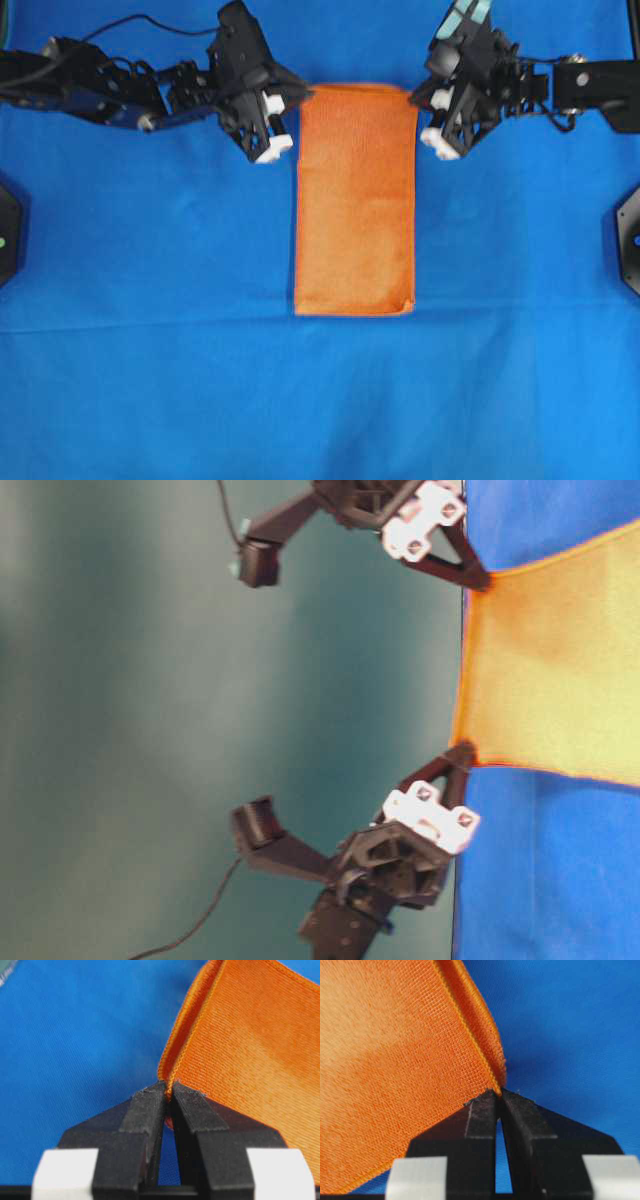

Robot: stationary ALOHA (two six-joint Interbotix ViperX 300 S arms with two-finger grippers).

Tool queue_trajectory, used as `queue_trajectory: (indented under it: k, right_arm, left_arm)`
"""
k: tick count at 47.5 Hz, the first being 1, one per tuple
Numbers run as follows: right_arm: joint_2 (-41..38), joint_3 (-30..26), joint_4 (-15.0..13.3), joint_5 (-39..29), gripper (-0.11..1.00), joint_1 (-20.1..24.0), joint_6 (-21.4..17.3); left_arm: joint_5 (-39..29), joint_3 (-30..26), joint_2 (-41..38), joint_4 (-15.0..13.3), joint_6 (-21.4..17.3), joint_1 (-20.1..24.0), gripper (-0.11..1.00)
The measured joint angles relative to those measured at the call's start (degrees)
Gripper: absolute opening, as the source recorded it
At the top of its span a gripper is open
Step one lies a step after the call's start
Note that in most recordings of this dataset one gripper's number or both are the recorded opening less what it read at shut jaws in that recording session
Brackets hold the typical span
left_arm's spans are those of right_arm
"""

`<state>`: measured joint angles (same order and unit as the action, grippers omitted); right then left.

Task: Fold the orange towel.
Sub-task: 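Lift the top end with both grippers and fold it down toward the bottom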

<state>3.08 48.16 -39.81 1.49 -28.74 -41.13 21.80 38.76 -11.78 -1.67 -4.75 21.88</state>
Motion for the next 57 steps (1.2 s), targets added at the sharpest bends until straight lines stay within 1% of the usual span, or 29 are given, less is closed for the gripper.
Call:
queue_trajectory:
  k: [6, 14, 19, 23, 30, 35, 40, 44, 51, 57]
  right_arm:
    - [2.4, 0.0, 0.0, -0.4, 0.04, 0.0, 0.0]
    - [3.3, 0.5, 0.0, -0.5, 0.04, 0.4, -0.3]
    - [4.0, 1.1, 0.1, -0.7, 0.04, 1.8, -0.7]
    - [5.4, 1.9, 0.3, -1.2, 0.04, 3.4, -1.1]
    - [10.0, 4.1, 1.6, -4.0, 0.04, 8.2, -2.4]
    - [13.0, 5.3, 2.6, -6.2, 0.04, 11.4, -3.6]
    - [15.2, 6.4, 3.6, -8.1, 0.04, 15.8, -5.2]
    - [15.6, 6.9, 4.1, -9.1, 0.04, 19.2, -7.0]
    - [15.1, 7.1, 4.4, -10.8, 0.04, 24.1, -9.9]
    - [12.7, 7.1, 4.5, -11.3, 0.04, 26.6, -11.8]
  left_arm:
    - [-1.1, 0.0, 1.3, -0.1, -0.9, 0.0, 0.03]
    - [-1.4, 0.1, 1.5, 0.0, -0.9, -0.4, 0.03]
    - [-2.2, 0.4, 2.1, 0.0, -0.9, -1.7, 0.03]
    - [-3.9, 0.9, 4.0, 0.0, -1.0, -3.3, 0.03]
    - [-6.9, 1.9, 8.5, 0.0, -1.0, -7.9, 0.03]
    - [-7.8, 3.0, 10.8, 0.0, -1.0, -10.6, 0.03]
    - [-8.5, 4.3, 11.9, -0.1, 0.2, -13.3, 0.03]
    - [-9.3, 4.9, 12.0, -0.1, 0.1, -15.7, 0.03]
    - [-10.7, 5.0, 12.0, 0.0, 1.7, -20.6, 0.03]
    - [-10.8, 5.0, 10.0, 0.0, 2.5, -22.8, 0.03]
